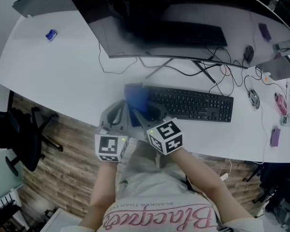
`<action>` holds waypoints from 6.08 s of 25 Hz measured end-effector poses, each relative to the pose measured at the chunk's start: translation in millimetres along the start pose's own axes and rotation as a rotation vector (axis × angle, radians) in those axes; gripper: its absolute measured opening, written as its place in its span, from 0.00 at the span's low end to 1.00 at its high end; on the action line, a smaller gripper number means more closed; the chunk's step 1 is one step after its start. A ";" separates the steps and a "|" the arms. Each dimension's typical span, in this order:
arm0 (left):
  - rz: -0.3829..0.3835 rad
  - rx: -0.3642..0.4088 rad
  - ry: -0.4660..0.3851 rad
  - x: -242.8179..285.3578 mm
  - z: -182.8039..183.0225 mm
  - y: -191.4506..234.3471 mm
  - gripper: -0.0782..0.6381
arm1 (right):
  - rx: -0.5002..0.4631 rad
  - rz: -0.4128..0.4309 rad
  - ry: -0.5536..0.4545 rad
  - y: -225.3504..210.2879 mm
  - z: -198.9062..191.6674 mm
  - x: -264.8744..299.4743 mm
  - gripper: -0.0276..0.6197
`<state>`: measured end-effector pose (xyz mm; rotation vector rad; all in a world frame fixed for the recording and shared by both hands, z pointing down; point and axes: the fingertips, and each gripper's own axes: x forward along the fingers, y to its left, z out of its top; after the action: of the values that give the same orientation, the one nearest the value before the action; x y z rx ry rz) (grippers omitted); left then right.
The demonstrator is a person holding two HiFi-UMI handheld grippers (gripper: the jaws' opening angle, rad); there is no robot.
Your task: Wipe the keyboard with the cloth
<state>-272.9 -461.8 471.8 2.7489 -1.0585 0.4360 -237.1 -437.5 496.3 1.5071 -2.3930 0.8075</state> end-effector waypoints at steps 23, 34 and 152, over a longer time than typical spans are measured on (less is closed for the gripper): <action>0.027 0.022 0.028 18.7 -7.7 -32.1 0.12 | 0.113 -0.103 0.165 -52.4 -31.1 -12.9 0.19; 0.035 0.041 0.028 25.4 -3.5 -62.9 0.12 | 0.120 -0.120 0.161 -77.7 -37.6 -42.5 0.19; -0.280 0.216 -0.072 114.9 94.4 -444.6 0.12 | -0.052 -0.583 -0.343 -258.7 0.7 -502.3 0.19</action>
<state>128.7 -230.9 399.2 3.0633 -0.6569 0.4343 221.8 -136.3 362.4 2.3022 -1.9543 0.3741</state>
